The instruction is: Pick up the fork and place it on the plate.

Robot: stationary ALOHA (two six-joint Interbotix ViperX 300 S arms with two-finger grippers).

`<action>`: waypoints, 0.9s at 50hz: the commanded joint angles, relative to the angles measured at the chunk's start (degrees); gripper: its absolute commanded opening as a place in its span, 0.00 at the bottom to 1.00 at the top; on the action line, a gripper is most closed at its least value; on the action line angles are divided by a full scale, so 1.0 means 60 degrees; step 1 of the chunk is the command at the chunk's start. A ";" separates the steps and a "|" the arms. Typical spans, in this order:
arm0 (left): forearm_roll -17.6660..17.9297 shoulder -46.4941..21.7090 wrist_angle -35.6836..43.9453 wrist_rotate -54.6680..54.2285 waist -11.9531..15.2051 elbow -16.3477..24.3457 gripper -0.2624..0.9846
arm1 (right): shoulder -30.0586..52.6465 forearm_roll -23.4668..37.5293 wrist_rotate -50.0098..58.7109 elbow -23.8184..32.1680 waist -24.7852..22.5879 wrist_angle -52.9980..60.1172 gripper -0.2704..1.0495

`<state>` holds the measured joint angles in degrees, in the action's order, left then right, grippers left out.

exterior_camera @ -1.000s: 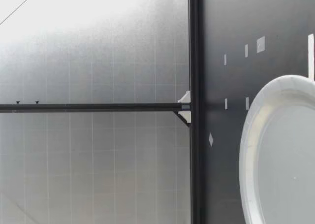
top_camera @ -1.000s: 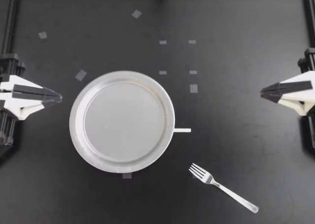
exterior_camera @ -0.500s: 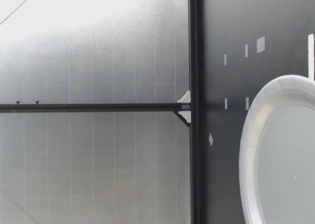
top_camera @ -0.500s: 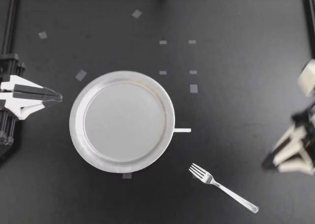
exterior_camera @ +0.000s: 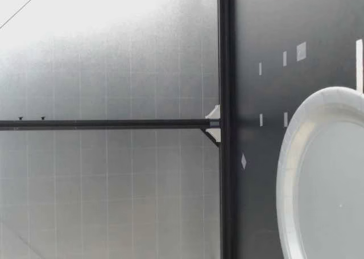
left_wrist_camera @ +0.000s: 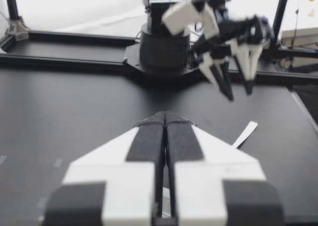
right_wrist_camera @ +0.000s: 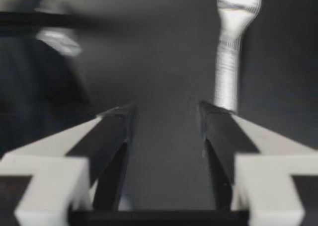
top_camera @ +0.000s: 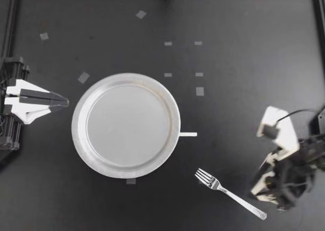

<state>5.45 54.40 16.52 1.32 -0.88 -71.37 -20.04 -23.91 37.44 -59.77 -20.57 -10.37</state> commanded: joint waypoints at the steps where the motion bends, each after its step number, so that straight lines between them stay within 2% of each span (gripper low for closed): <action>1: -0.0015 0.0000 0.0073 0.0015 0.0000 0.0132 0.18 | 0.1025 0.0132 -0.0088 0.0659 -0.0088 -0.0352 0.61; 22: -0.0015 -0.0029 0.0044 -0.0029 -0.0015 0.0000 0.18 | 0.3062 0.0718 -0.0132 0.1787 -0.0088 -0.0645 0.60; 45: -0.0015 -0.0132 0.0044 0.0044 -0.0015 -0.0088 0.18 | 0.3589 0.1245 -0.0117 0.2271 0.0352 -0.0732 0.57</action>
<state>5.45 54.23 16.52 1.58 -0.88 -72.33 1.49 -17.40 36.83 -47.90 -19.51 -14.59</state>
